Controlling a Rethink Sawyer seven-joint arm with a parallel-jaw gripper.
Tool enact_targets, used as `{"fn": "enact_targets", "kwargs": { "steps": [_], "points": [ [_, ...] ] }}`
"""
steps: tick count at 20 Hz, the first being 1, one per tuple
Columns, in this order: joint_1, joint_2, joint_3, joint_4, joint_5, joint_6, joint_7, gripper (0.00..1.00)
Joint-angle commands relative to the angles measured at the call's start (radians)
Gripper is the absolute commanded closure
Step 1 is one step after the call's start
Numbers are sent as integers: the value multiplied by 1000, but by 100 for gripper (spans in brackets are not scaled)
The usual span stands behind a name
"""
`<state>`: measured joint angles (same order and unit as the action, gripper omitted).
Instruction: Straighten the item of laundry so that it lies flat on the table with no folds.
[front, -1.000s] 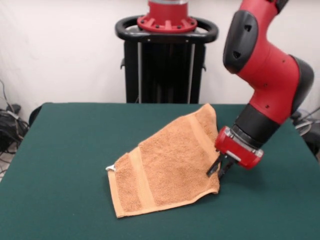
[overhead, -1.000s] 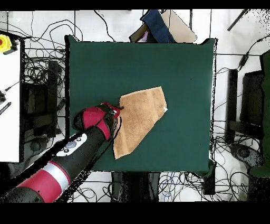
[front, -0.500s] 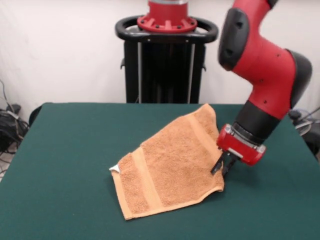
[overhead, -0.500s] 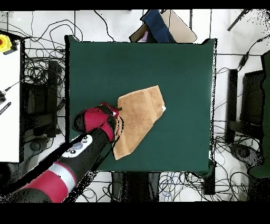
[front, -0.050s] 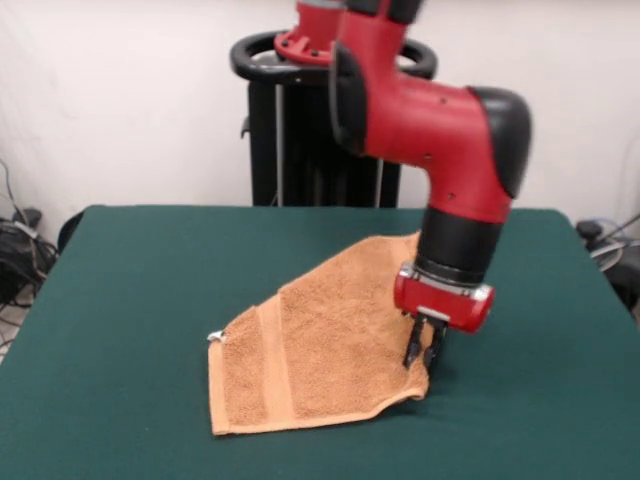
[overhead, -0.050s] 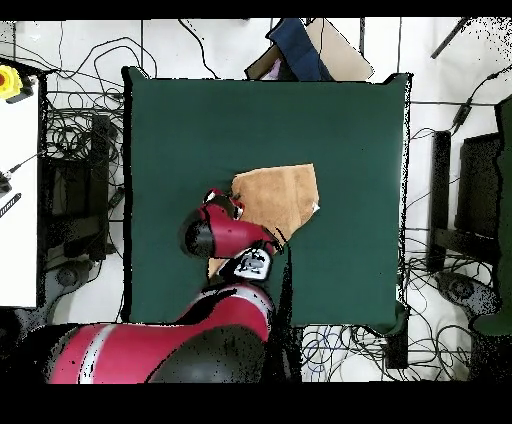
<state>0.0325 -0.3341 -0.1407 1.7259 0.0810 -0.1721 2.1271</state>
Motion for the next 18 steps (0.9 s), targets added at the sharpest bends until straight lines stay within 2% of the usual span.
{"fn": "enact_targets", "kwargs": {
  "steps": [1, 6, 10, 15, 18],
  "points": [
    [-126, 152, 328, 31, -84, -122, 225, 100],
    [-212, 165, 423, 44, -145, -91, 205, 100],
    [-276, 174, 487, 60, -199, -119, 210, 100],
    [-255, 121, 465, 94, -160, -78, 209, 100],
    [-272, 90, 484, 125, -161, -60, 205, 100]
  ]
}}
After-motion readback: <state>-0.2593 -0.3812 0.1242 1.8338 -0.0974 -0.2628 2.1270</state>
